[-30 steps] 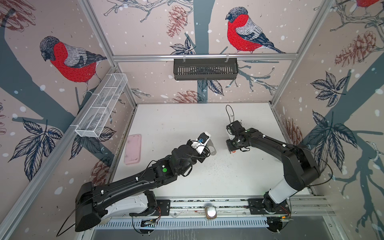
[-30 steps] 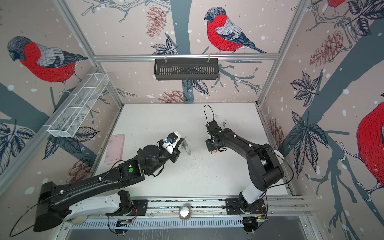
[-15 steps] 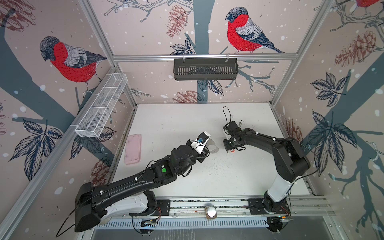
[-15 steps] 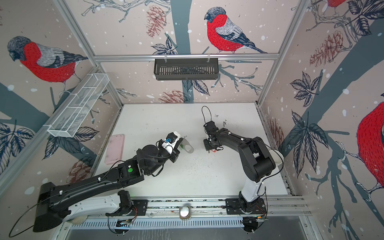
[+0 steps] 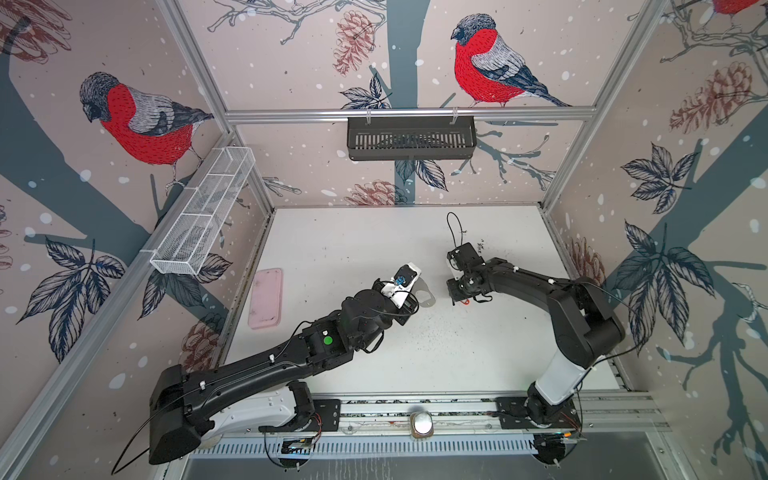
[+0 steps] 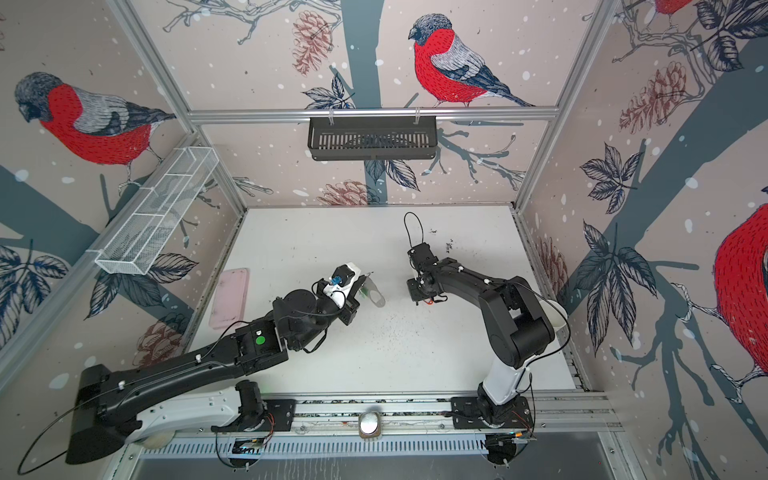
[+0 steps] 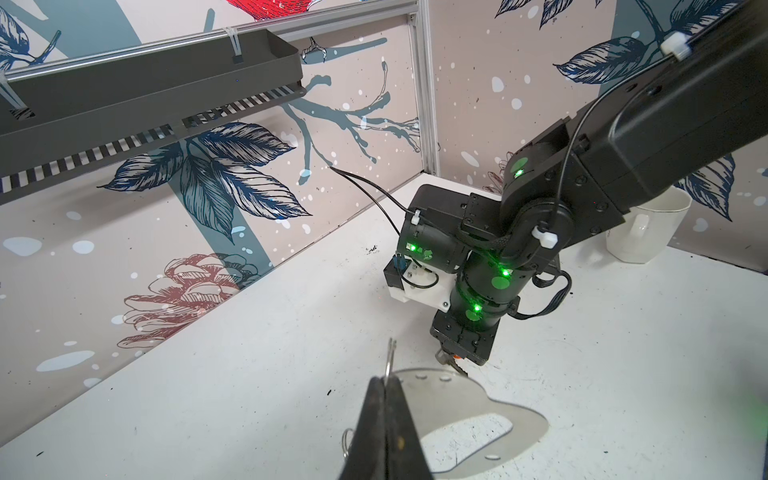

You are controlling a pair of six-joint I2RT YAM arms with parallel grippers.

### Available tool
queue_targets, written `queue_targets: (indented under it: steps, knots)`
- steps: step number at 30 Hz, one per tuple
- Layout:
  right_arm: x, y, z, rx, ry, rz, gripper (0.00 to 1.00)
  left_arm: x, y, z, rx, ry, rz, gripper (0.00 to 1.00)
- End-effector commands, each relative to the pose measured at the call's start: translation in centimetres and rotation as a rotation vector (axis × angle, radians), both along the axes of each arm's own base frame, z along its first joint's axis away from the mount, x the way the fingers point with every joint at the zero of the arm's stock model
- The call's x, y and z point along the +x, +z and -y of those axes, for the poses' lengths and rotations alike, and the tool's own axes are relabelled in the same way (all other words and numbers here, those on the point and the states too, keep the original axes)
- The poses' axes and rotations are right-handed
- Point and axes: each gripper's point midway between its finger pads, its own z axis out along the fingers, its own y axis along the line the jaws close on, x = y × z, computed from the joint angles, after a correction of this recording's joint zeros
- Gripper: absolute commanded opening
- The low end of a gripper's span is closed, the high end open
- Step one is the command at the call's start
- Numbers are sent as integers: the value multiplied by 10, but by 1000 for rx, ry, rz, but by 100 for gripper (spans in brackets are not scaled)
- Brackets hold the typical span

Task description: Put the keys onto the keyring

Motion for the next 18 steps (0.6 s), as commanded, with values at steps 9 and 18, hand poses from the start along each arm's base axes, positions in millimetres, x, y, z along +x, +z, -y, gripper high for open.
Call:
queue_targets:
  steps: [9, 18]
  knots:
    - [-8, -3, 0, -24, 2, 28, 23, -1, 5, 3, -19, -10, -2, 0]
    - [2, -2, 1, -45, -1, 48, 22, -2, 6, 2, -20, -10, -4, 0]
